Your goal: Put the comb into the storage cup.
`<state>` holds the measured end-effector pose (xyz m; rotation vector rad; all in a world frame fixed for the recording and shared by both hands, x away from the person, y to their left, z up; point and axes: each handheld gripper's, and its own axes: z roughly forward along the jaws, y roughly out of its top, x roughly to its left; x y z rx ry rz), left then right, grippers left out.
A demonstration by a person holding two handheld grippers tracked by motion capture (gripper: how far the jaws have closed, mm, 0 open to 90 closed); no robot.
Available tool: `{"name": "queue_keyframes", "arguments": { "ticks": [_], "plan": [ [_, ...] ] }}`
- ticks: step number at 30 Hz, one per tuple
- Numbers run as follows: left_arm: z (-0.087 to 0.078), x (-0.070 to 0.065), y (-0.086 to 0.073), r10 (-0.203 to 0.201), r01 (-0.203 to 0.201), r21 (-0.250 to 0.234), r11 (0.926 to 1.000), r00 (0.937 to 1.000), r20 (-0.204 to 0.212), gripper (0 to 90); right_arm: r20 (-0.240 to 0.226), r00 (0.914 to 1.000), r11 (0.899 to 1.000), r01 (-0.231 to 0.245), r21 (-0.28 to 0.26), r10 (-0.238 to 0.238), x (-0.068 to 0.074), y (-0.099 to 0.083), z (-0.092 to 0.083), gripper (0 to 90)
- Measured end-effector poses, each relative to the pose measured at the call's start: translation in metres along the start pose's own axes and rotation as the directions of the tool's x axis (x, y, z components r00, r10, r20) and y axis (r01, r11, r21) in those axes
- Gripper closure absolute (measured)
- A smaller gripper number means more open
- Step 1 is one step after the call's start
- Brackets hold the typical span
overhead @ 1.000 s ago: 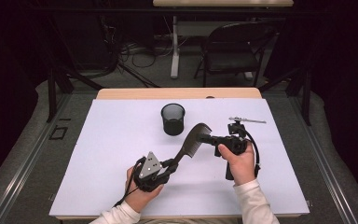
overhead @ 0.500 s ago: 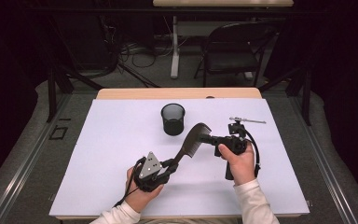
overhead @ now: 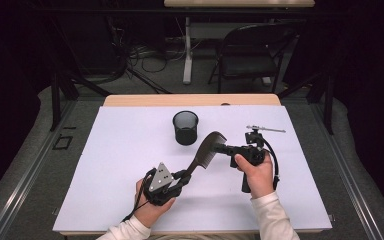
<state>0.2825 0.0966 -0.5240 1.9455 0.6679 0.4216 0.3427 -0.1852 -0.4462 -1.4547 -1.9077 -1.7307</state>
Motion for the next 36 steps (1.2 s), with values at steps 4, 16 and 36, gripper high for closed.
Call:
{"name": "queue_keyframes", "arguments": {
  "ticks": [4, 16, 36],
  "plan": [
    [-0.0001, 0.0008, 0.0000, -0.001, 0.001, -0.002, 1.0000, 1.0000, 0.002, 72.1, 0.001, 1.0000, 1.000, 0.001, -0.001, -0.001, 0.0001, -0.0001, 0.0002, 88.0],
    [-0.0010, 0.0029, 0.0005, -0.021, 0.021, -0.015, 0.9997, 0.9998, 0.004, 67.4, 0.000, 1.0000, 1.000, 0.000, -0.006, 0.000, -0.0001, -0.0004, 0.0002, 87.9],
    [-0.0024, 0.0093, 0.0013, -0.052, 0.052, -0.030, 0.9982, 0.9985, -0.015, 54.2, 0.007, 0.9998, 0.998, 0.018, -0.060, -0.018, -0.0020, 0.0004, -0.0040, 87.9]
  ]
}}
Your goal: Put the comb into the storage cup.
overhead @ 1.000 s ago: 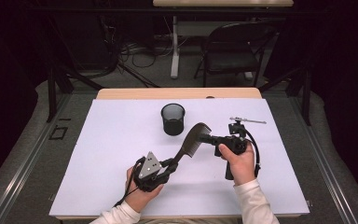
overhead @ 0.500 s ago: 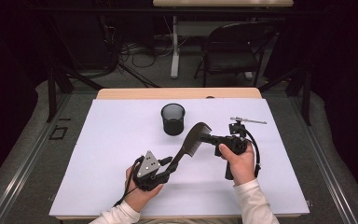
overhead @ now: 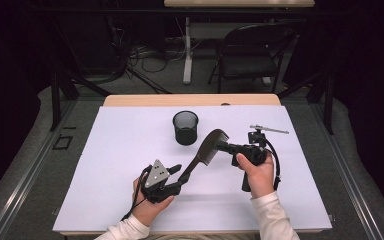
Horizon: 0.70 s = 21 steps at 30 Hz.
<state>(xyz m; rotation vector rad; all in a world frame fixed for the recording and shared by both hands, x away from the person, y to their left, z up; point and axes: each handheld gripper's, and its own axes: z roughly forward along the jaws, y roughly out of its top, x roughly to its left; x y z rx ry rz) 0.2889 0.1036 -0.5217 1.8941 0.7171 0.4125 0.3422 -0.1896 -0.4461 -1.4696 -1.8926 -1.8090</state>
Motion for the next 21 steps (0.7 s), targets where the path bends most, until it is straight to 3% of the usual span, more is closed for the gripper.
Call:
{"name": "queue_keyframes", "arguments": {
  "ticks": [11, 21],
  "plan": [
    [-0.0008, 0.0037, 0.0015, -0.022, 0.022, 0.003, 0.9998, 0.9998, 0.000, 49.4, 0.008, 0.9999, 0.999, 0.011, -0.030, -0.010, -0.0009, 0.0010, -0.0040, 87.9],
    [-0.0036, 0.0080, 0.0046, -0.031, 0.031, -0.017, 0.9994, 0.9992, -0.026, 41.4, 0.021, 0.9997, 0.999, 0.013, -0.048, -0.012, -0.0020, 0.0025, -0.0081, 87.9]
  ]
}}
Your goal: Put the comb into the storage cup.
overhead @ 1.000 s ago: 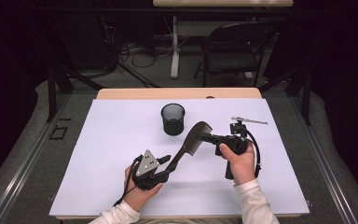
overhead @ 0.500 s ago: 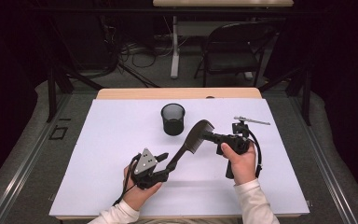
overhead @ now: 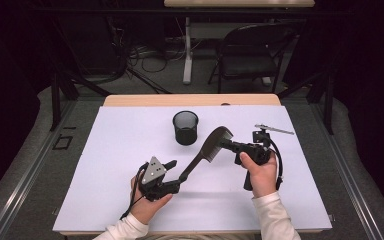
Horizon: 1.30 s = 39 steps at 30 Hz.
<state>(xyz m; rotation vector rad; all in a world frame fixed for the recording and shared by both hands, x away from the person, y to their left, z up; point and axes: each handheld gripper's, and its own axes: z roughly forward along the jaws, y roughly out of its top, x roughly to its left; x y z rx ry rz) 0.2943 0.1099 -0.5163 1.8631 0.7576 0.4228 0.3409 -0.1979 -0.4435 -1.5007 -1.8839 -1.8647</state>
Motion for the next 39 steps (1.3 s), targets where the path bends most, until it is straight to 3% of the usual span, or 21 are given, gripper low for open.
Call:
{"name": "queue_keyframes", "arguments": {
  "ticks": [6, 9, 14, 19, 22, 29, 39],
  "plan": [
    [0.000, 0.004, 0.001, 0.003, -0.003, -0.004, 1.0000, 0.9993, -0.037, 38.7, 0.011, 0.9999, 1.000, 0.003, -0.018, -0.003, -0.002, 0.002, -0.004, 87.9],
    [0.001, 0.006, 0.001, -0.016, 0.016, -0.003, 0.9999, 0.9998, -0.008, 40.5, 0.019, 0.9998, 1.000, 0.006, -0.025, -0.005, -0.002, 0.002, -0.006, 87.9],
    [0.001, 0.009, 0.003, -0.017, 0.017, -0.006, 0.9998, 0.9996, -0.021, 40.5, 0.035, 0.9993, 0.999, 0.013, -0.039, -0.012, -0.003, 0.004, -0.009, 87.9],
    [0.001, 0.015, 0.005, 0.020, -0.020, -0.013, 0.9997, 0.9996, -0.021, 42.2, 0.045, 0.9989, 0.999, 0.013, -0.049, -0.010, -0.006, 0.005, -0.013, 87.9],
    [0.000, 0.018, 0.006, 0.008, -0.009, -0.023, 0.9997, 0.9998, -0.018, 42.2, 0.048, 0.9988, 0.998, 0.014, -0.056, -0.011, -0.006, 0.006, -0.014, 87.9],
    [-0.003, 0.029, 0.007, -0.020, 0.019, -0.019, 0.9996, 0.9975, -0.067, 38.4, 0.060, 0.9981, 0.998, 0.020, -0.068, -0.016, -0.007, 0.007, -0.017, 87.9],
    [-0.012, 0.049, 0.011, -0.076, 0.073, -0.046, 0.9963, 0.9946, -0.070, 27.9, 0.064, 0.9974, 0.995, 0.040, -0.089, -0.035, -0.007, 0.007, -0.020, 87.9]
  ]
}}
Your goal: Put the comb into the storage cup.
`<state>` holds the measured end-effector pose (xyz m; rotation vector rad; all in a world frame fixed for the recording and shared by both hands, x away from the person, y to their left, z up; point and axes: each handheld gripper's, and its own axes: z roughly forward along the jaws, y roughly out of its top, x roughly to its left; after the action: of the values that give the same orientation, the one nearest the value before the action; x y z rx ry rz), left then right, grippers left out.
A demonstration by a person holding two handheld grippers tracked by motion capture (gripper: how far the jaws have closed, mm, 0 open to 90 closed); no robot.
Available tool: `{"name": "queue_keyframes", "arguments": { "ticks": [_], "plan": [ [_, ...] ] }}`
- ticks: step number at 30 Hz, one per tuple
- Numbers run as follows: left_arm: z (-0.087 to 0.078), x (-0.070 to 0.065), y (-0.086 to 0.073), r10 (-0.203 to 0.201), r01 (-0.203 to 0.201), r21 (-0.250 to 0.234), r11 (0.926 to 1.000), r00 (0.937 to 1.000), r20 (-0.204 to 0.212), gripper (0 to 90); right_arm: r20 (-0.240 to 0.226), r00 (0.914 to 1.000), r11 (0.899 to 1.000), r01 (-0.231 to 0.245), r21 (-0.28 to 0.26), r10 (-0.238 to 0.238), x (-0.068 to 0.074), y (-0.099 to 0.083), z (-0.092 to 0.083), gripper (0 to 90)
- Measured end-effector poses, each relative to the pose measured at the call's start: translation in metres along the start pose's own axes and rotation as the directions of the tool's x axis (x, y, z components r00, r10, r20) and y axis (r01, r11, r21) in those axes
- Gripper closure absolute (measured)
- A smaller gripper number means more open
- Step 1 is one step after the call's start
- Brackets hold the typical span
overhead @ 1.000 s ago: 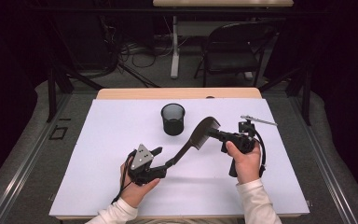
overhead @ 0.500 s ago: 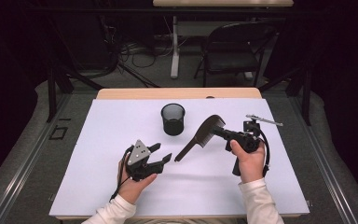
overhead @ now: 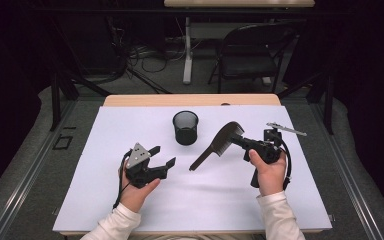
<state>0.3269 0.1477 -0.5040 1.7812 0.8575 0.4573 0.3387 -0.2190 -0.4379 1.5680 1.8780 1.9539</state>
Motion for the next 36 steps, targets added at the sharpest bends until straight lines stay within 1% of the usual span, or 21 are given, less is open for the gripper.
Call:
{"name": "queue_keyframes", "arguments": {
  "ticks": [2, 5, 8, 9, 10, 11, 14, 21, 26, 31, 34, 36],
  "plan": [
    [-0.002, 0.004, 0.001, -0.014, 0.014, 0.006, 0.9999, 0.9999, -0.007, 26.6, -0.005, 1.0000, 1.000, 0.008, -0.018, -0.008, 0.000, 0.000, 0.000, 87.9],
    [-0.004, 0.008, 0.002, -0.027, 0.027, 0.001, 0.9996, 0.9996, -0.012, 25.7, -0.012, 0.9995, 0.999, 0.027, -0.033, -0.028, 0.002, 0.000, -0.001, 87.9],
    [-0.005, 0.012, 0.003, -0.041, 0.041, -0.006, 0.9991, 0.9990, -0.018, 23.5, -0.005, 0.9991, 0.998, 0.042, -0.045, -0.042, 0.003, 0.000, -0.002, 87.9],
    [-0.005, 0.012, 0.003, -0.046, 0.046, -0.005, 0.9989, 0.9988, -0.013, 22.6, -0.001, 0.9985, 0.997, 0.054, -0.061, -0.054, 0.003, 0.000, -0.002, 87.9],
    [-0.006, 0.013, 0.004, -0.051, 0.050, -0.008, 0.9987, 0.9986, -0.013, 21.8, 0.006, 0.9983, 0.997, 0.059, -0.052, -0.059, 0.004, 0.000, -0.003, 87.9],
    [-0.006, 0.013, 0.004, -0.052, 0.052, -0.008, 0.9986, 0.9985, -0.017, 21.4, 0.008, 0.9982, 0.997, 0.059, -0.053, -0.059, 0.004, 0.000, -0.003, 87.9],
    [-0.007, 0.015, 0.005, -0.055, 0.055, -0.013, 0.9984, 0.9983, -0.017, 20.6, 0.015, 0.9977, 0.996, 0.067, -0.060, -0.066, 0.005, 0.000, -0.003, 87.9],
    [-0.009, 0.017, 0.006, -0.076, 0.075, -0.022, 0.9969, 0.9969, -0.022, 17.1, 0.039, 0.9937, 0.991, 0.107, -0.076, -0.105, 0.008, -0.002, -0.003, 87.9],
    [-0.010, 0.019, 0.006, -0.090, 0.089, -0.027, 0.9957, 0.9956, -0.027, 16.3, 0.049, 0.9925, 0.990, 0.116, -0.081, -0.112, 0.009, -0.002, -0.004, 87.9],
    [-0.011, 0.019, 0.006, -0.106, 0.106, -0.013, 0.9943, 0.9940, -0.026, 16.1, 0.055, 0.9914, 0.988, 0.123, -0.089, -0.119, 0.009, -0.003, -0.003, 88.0],
    [-0.011, 0.019, 0.006, -0.102, 0.101, -0.015, 0.9948, 0.9945, -0.025, 16.1, 0.057, 0.9910, 0.989, 0.126, -0.076, -0.121, 0.012, -0.003, -0.001, 88.0],
    [-0.012, 0.019, 0.006, -0.099, 0.098, -0.016, 0.9950, 0.9946, -0.031, 16.1, 0.056, 0.9912, 0.990, 0.124, -0.073, -0.120, 0.012, -0.002, 0.000, 88.0]
  ]
}}
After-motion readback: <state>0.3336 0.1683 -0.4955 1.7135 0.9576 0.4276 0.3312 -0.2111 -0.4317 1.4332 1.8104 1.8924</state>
